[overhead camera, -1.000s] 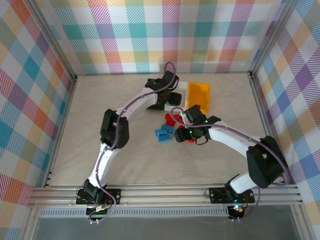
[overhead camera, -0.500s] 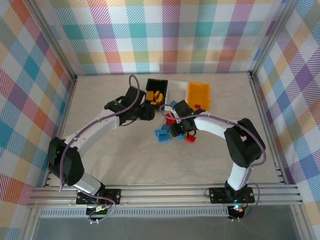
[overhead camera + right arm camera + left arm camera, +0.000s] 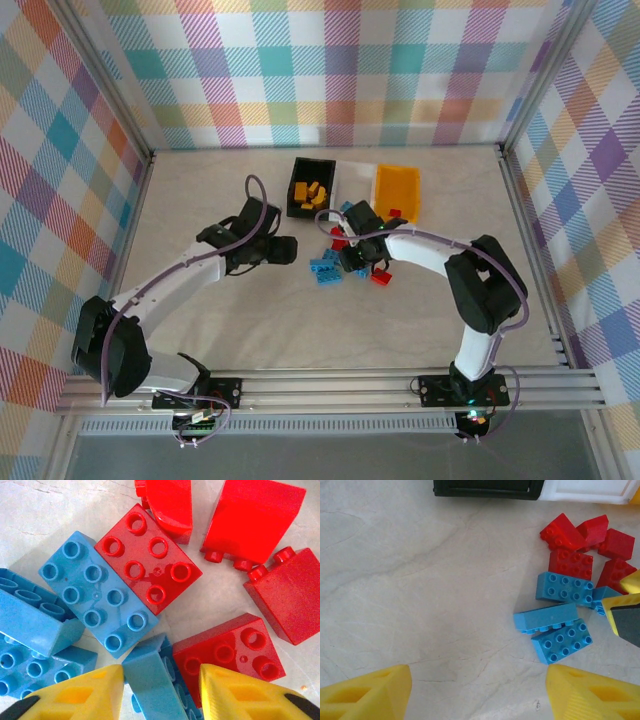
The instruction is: Sort the legos into containers by color
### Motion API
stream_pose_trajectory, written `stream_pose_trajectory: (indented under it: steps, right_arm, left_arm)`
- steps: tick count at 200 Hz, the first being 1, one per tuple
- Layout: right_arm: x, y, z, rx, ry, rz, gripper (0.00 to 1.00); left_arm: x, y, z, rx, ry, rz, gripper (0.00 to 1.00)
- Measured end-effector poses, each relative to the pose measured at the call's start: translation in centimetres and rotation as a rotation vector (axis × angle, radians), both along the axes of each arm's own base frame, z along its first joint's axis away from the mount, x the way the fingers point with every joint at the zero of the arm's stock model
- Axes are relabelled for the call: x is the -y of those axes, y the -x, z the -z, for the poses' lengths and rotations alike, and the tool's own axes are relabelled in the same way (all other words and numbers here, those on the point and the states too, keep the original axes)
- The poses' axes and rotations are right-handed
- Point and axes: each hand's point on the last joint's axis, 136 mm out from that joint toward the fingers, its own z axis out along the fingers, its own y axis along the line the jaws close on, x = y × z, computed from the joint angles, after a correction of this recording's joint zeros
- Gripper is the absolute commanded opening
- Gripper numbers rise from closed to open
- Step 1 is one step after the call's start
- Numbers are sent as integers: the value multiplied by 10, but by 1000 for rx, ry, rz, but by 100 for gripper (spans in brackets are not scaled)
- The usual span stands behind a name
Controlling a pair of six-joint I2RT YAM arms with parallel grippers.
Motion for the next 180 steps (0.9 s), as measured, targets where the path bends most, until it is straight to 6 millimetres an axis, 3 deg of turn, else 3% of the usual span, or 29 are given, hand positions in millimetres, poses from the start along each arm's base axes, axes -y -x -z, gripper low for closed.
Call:
stream_pose_trajectory:
  steps: [37, 127, 155, 180]
  right_arm:
    - [7, 12, 1, -9, -6, 0, 55]
    - [6, 20, 0, -35, -41, 8, 54]
    - [5, 21, -1, -27, -44, 9, 59]
    - [3, 34, -2, -33, -42, -12, 59]
  left_arm:
    - [-3, 4, 3, -6, -2, -4, 72]
    - [-7, 9, 5, 0, 15, -17, 72]
    - [-12, 13, 10, -10, 12, -30, 72]
    - [-15, 15, 11, -11, 14, -37, 72]
